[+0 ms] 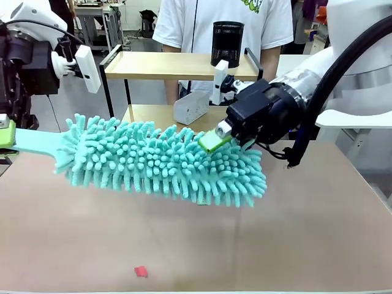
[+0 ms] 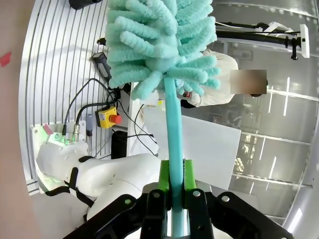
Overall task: Clean the shelf.
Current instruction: Hand the Duster back to the human.
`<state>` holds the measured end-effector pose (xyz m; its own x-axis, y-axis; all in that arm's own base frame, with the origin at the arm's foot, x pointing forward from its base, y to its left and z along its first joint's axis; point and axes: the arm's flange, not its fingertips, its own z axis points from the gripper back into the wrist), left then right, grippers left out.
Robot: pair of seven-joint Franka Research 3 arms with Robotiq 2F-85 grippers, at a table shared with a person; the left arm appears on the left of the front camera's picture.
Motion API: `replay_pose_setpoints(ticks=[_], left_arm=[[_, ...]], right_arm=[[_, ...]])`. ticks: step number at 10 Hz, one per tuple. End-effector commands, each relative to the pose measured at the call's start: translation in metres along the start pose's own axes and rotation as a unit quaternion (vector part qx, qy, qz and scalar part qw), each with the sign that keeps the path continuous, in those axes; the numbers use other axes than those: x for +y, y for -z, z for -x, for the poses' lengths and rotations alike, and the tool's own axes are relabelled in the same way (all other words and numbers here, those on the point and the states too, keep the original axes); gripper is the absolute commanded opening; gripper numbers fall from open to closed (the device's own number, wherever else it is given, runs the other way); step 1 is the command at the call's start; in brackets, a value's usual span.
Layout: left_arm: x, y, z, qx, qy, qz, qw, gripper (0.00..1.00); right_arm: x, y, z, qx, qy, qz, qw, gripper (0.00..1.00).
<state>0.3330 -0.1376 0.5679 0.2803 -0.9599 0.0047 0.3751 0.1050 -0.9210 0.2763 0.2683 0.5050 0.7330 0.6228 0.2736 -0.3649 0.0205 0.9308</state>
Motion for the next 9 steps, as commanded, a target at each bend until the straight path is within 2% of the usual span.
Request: replay_pose_setpoints(ticks=[1,5,6,7,8,9], left_arm=[[-0.0011,-0.0048,0.0008,-0.007,0.012,0.014,1.0,0.12],[-0.0026,-0.0029,0.0026,0.008,0.015,0.017,1.0,0.12],[-0.0023,-0.0025,0.0025,0.011,0.016,0.018,1.0,0.12],[-0.0025,-0.0018,0.0026,0.015,0.016,0.019,1.0,0.12],[-0.0029,-0.0018,0.003,0.016,0.016,0.018,1.0,0.12],[-0.0033,-0.0017,0.0033,0.016,0.017,0.016,1.0,0.12]], right_arm=[[0.006,0.001,0.0019,-0.011,0.002,-0.004,1.0,1.0],[0.0069,-0.0049,0.0019,-0.008,0.003,-0.013,1.0,1.0],[0.0069,-0.0056,0.0027,-0.006,0.002,-0.009,1.0,0.41],[0.0068,-0.0071,0.0031,-0.006,0.005,-0.014,1.0,0.41],[0.0065,-0.0075,0.0034,-0.007,0.004,-0.014,1.0,0.0],[0.0066,-0.0073,0.0036,-0.006,0.004,-0.016,1.0,0.38]])
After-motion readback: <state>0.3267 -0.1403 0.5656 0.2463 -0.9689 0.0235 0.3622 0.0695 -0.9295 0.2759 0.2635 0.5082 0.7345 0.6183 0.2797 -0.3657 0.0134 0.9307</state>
